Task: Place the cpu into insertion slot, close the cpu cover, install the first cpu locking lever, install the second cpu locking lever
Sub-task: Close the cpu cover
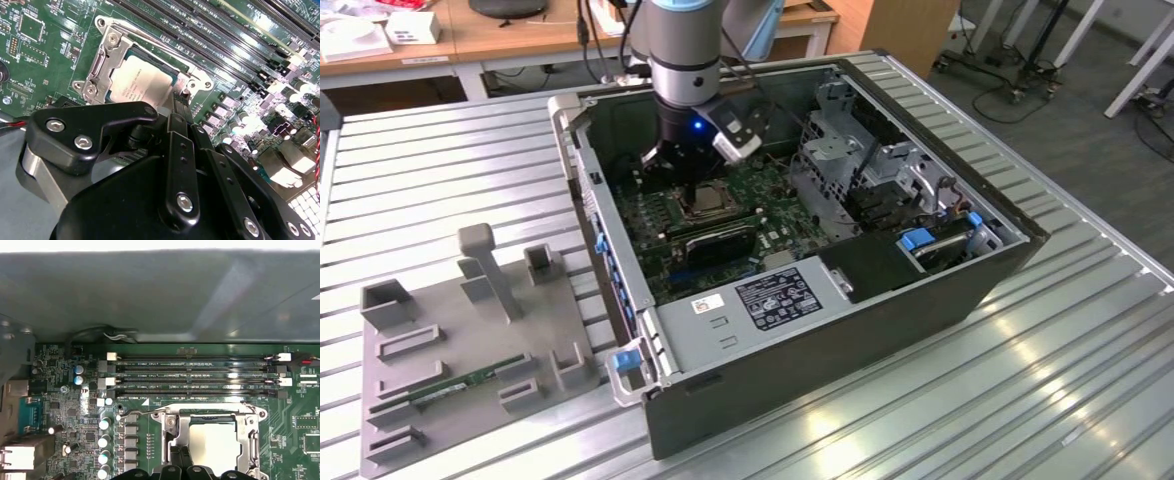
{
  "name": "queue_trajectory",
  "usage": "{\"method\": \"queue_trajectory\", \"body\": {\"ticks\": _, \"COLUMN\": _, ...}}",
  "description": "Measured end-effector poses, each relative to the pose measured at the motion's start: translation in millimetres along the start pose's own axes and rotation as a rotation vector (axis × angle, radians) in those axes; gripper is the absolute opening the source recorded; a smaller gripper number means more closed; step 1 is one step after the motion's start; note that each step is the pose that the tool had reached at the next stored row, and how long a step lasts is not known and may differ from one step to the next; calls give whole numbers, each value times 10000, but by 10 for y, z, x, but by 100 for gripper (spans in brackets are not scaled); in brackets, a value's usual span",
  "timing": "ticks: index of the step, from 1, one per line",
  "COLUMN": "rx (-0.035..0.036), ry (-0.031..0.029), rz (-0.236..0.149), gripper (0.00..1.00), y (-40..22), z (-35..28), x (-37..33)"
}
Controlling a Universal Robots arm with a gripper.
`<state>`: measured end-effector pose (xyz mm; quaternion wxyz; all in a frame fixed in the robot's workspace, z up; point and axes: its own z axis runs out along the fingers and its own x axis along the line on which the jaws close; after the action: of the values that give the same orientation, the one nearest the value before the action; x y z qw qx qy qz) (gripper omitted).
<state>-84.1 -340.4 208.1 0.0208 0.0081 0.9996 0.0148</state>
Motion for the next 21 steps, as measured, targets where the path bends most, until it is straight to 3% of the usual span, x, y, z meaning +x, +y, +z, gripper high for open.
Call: {"method": "queue_trajectory", "body": {"ticks": 21, "rx": 3, "ry": 2, "rz": 0, "gripper": 11, "y": -3, "z": 72, "x": 8}}
